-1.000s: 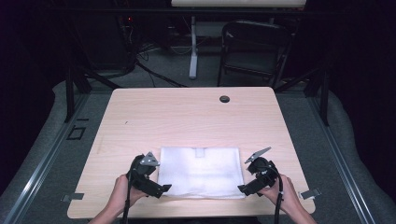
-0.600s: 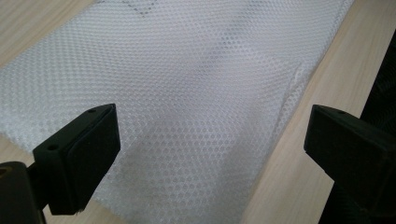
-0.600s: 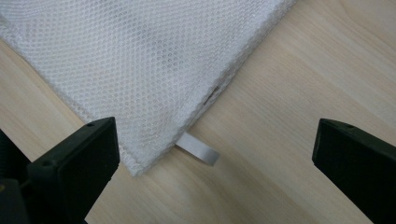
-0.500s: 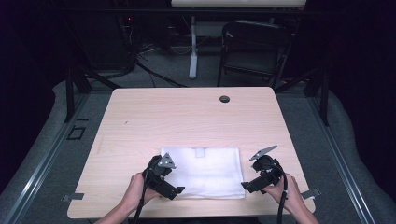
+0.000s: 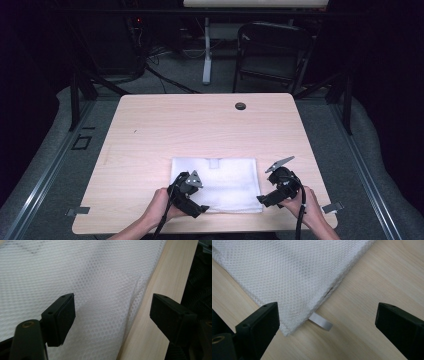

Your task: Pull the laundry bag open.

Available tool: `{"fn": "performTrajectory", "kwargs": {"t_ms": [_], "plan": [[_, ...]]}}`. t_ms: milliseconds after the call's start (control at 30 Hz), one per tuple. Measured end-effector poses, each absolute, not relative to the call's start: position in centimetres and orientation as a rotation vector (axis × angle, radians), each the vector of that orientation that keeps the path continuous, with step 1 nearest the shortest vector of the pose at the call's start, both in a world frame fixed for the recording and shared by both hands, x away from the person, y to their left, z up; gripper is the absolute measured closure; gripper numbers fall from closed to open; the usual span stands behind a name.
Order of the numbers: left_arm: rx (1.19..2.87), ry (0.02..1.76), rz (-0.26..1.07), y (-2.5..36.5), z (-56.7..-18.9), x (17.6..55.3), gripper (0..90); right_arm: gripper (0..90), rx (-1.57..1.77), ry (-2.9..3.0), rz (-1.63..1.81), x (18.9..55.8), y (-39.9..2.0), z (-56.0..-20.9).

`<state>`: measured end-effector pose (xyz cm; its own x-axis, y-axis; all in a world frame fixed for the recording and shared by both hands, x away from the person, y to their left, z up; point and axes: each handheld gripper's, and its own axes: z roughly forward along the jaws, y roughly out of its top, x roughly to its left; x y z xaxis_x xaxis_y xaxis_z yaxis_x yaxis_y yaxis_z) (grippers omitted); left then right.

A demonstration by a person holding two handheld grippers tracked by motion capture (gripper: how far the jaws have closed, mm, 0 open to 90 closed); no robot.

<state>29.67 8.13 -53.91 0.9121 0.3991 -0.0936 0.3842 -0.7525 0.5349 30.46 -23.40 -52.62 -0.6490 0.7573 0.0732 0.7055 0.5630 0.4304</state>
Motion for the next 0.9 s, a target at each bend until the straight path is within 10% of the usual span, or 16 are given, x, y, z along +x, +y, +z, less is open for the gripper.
{"fn": "performTrajectory", "kwargs": {"t_ms": [900], "plan": [[2.585,0.395,0.008,5.6,-55.5,29.7,85.2,14.1,1.211,2.698,0.647,30.2,-22.9,-52.5]]}}
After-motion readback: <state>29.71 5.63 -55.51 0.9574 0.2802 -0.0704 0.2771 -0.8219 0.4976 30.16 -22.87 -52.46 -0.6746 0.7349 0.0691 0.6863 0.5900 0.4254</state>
